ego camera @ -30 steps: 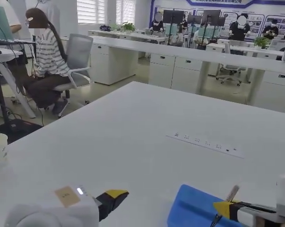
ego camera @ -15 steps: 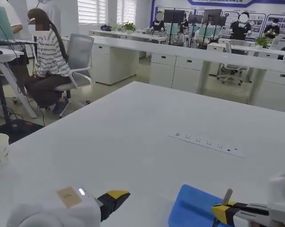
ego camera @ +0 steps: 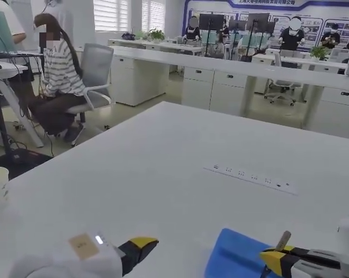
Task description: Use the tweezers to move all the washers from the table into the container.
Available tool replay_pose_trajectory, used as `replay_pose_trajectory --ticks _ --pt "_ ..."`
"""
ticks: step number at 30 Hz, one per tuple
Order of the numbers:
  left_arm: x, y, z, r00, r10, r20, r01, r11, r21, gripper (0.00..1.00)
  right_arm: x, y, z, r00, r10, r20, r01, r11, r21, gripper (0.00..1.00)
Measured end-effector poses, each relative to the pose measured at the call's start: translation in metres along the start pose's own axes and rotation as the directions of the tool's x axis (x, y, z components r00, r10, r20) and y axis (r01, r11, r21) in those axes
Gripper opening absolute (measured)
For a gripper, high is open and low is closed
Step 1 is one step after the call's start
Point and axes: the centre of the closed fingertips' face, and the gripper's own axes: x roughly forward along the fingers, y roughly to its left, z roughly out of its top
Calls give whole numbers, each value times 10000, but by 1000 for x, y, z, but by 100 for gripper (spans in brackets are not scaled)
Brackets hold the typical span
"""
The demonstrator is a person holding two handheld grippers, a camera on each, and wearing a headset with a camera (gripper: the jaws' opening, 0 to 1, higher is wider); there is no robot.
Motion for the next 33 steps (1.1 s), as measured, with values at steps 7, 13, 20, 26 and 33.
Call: replay_pose_trajectory --ticks 7,13,20,26,33 --pt "0 -2 -1 10000 -66 -63 66 10000 59 68 -16 18 12 9981 205 581 -210 9997 81 3" --pt "0 -2 -2 9999 -59 -82 60 9999 89 68 -27 38 16 9937 566 971 -594 9979 261 3" --pt "0 -2 -2 10000 -45 -80 45 10000 87 68 -33 59 10 9912 850 1017 -897 9950 430 3" --pt "0 -2 -1 10000 -35 -26 35 10000 61 68 -33 72 -4 9892 1199 846 -1249 9906 564 3" --pt "0 -1 -1 10000 -25 -29 25 10000 52 68 -34 81 -29 9871 1547 416 -1584 9810 1118 3"
